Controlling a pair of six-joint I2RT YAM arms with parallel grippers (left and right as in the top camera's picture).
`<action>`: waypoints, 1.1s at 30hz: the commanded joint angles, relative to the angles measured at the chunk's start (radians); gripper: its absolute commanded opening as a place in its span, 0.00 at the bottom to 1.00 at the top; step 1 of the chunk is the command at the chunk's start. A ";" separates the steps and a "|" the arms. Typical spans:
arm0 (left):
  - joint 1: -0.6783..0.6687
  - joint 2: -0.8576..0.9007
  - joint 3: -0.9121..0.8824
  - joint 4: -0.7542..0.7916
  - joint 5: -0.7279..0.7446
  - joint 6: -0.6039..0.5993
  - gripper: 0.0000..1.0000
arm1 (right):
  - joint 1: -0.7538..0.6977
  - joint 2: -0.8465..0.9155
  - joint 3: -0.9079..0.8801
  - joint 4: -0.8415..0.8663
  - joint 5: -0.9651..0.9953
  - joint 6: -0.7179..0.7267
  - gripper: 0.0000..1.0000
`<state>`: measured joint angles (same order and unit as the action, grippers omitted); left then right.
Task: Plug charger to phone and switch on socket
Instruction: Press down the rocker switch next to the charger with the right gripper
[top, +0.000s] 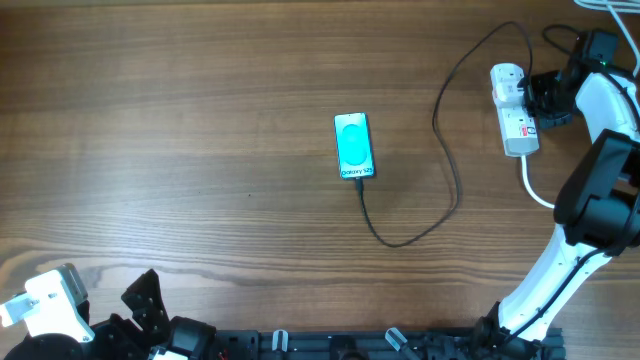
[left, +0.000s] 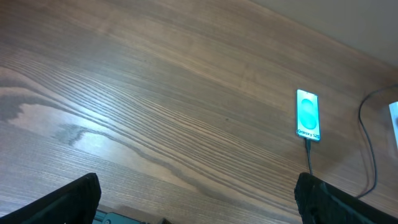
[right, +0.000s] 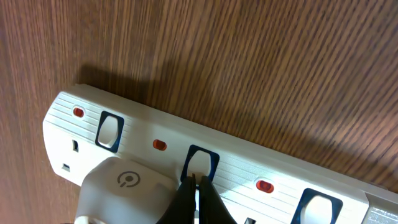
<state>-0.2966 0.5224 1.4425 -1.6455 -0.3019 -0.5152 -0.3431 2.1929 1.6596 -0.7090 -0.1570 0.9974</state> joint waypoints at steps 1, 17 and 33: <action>-0.004 -0.005 -0.005 0.003 -0.002 -0.017 1.00 | 0.005 0.056 0.020 0.027 -0.112 -0.037 0.04; -0.004 -0.005 -0.005 0.003 -0.002 -0.017 1.00 | -0.078 0.047 0.201 -0.116 -0.311 0.010 0.05; -0.004 -0.005 -0.005 0.003 -0.002 -0.017 1.00 | -0.075 0.048 0.197 -0.230 -0.127 -0.051 0.04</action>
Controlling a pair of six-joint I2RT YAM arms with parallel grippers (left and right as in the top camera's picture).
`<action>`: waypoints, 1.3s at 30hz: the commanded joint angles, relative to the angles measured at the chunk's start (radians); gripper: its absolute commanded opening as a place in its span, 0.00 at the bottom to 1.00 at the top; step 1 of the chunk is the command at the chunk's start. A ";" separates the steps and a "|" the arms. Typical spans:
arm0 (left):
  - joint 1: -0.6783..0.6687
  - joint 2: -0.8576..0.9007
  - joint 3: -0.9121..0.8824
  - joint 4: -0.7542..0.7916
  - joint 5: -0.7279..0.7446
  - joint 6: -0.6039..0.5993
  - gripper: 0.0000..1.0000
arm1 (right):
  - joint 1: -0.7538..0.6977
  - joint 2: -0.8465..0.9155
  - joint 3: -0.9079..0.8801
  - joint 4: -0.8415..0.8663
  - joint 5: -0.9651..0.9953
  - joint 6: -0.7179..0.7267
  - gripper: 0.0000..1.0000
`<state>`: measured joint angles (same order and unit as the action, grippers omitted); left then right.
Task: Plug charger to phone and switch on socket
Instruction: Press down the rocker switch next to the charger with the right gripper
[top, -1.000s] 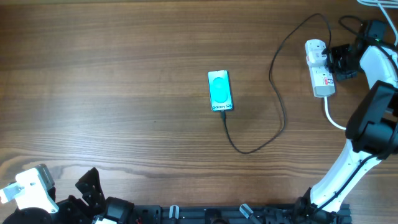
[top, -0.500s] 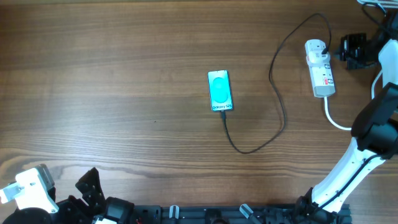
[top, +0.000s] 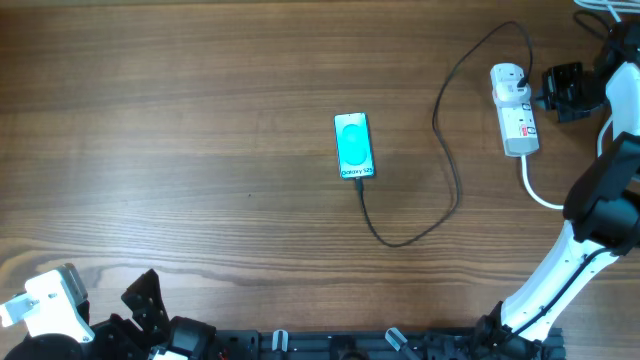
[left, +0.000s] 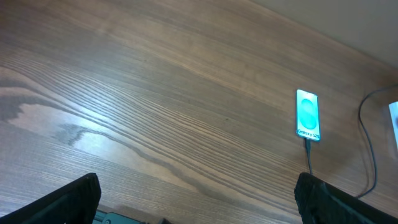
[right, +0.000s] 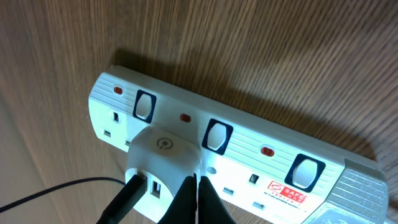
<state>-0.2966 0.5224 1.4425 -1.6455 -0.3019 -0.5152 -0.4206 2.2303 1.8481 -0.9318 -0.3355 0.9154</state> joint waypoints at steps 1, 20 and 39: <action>-0.004 -0.005 -0.005 0.003 -0.002 -0.017 1.00 | 0.002 0.010 0.009 -0.031 0.060 0.059 0.04; -0.004 -0.005 -0.005 0.003 -0.002 -0.017 1.00 | 0.080 0.039 0.008 0.031 0.150 0.109 0.05; -0.004 -0.005 -0.005 0.003 -0.002 -0.018 1.00 | 0.081 0.077 0.007 0.030 0.217 0.104 0.04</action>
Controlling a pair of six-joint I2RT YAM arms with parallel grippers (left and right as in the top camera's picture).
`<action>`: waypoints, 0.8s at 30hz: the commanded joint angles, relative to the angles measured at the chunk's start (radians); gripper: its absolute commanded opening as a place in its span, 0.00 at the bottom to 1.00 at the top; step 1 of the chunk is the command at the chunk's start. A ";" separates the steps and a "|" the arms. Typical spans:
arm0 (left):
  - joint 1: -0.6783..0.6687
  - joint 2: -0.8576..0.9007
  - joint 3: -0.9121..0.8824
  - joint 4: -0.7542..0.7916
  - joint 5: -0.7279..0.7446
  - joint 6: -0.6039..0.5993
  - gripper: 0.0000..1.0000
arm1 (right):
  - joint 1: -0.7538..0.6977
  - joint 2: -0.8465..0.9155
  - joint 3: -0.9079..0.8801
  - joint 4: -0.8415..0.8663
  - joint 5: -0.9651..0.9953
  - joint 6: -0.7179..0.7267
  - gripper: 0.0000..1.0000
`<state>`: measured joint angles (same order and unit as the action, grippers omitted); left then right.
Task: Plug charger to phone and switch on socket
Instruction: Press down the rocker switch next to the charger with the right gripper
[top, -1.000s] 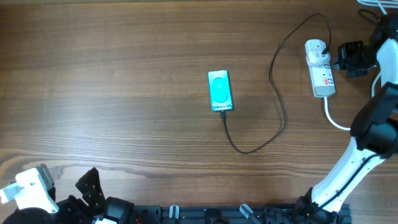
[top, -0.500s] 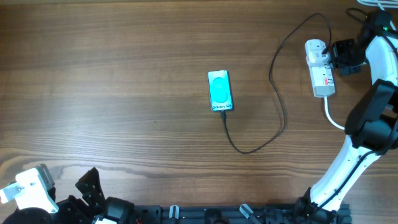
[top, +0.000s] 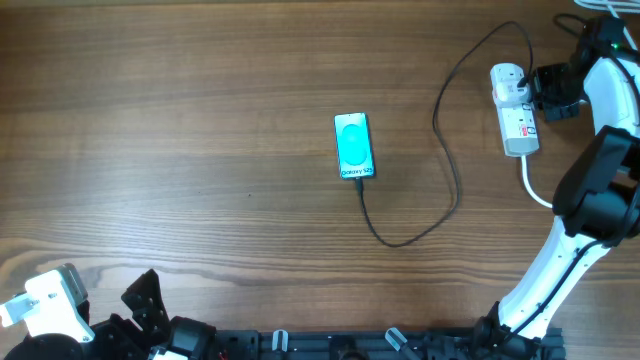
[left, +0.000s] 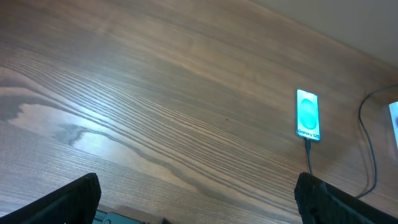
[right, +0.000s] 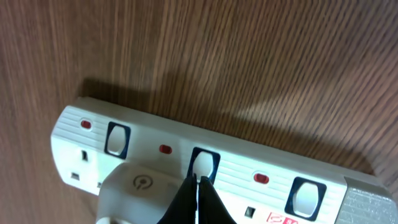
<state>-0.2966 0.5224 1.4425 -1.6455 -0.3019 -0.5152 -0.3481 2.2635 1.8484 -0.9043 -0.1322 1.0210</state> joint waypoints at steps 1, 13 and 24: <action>-0.004 -0.005 -0.005 0.003 -0.002 -0.018 1.00 | 0.010 0.047 0.006 0.003 0.007 -0.005 0.04; -0.004 -0.005 -0.005 0.003 0.016 -0.017 1.00 | 0.056 0.054 0.001 0.005 0.066 -0.025 0.04; -0.004 -0.005 -0.005 0.003 0.017 -0.017 1.00 | 0.080 0.045 -0.008 -0.043 0.089 -0.085 0.04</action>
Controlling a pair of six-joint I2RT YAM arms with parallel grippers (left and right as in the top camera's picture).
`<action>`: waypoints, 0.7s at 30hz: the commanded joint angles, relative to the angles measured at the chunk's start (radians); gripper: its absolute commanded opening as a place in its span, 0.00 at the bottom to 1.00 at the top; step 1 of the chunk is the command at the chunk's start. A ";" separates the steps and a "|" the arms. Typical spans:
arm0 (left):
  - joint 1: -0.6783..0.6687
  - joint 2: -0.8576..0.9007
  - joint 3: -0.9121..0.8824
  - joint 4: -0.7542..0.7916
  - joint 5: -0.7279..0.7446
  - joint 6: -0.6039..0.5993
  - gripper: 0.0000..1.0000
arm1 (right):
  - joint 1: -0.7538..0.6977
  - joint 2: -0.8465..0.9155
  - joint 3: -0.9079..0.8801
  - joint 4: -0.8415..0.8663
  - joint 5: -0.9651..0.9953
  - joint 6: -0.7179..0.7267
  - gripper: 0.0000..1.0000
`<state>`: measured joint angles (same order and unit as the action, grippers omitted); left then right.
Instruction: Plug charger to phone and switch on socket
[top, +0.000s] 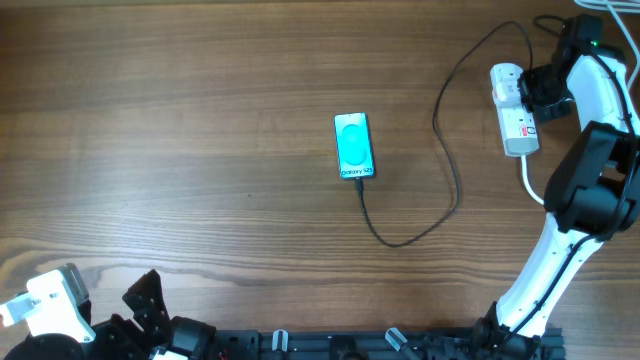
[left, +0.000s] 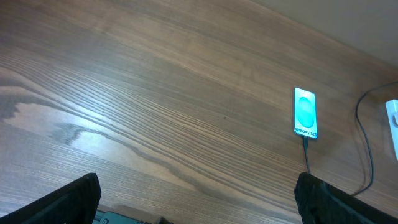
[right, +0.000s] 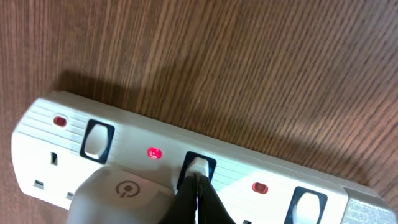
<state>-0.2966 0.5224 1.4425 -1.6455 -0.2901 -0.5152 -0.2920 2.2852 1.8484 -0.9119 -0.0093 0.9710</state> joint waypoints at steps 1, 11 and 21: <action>-0.004 -0.005 -0.005 0.003 0.005 -0.017 1.00 | 0.024 0.011 -0.008 -0.045 -0.034 -0.050 0.04; -0.004 -0.005 -0.005 0.003 0.005 -0.017 1.00 | 0.023 -0.407 -0.008 -0.257 0.093 -0.117 0.04; -0.004 -0.005 -0.005 0.003 0.005 -0.017 1.00 | 0.024 -0.998 -0.008 -0.559 0.013 -0.396 0.04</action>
<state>-0.2966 0.5224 1.4425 -1.6455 -0.2897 -0.5156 -0.2699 1.4021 1.8389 -1.4033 0.0151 0.6331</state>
